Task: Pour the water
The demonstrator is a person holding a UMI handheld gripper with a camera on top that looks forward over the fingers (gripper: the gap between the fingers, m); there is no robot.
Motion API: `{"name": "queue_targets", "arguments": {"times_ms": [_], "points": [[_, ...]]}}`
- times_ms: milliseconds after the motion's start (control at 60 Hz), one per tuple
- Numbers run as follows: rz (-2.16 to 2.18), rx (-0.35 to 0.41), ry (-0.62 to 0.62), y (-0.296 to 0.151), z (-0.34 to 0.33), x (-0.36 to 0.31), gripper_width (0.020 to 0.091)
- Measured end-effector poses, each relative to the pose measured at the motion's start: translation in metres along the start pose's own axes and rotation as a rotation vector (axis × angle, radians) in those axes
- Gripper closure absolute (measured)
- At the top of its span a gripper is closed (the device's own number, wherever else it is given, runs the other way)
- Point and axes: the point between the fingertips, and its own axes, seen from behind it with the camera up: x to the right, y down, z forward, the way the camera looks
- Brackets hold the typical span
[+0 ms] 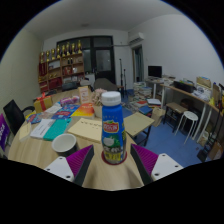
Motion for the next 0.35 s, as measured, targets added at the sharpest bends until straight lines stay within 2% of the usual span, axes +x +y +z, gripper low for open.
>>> {"name": "queue_targets", "arguments": {"times_ms": [217,350], "points": [[-0.043,0.014,0.027,-0.029,-0.143,-0.028,0.0270],[-0.085,0.012,0.052,-0.035,-0.241,-0.071,0.0273]]}}
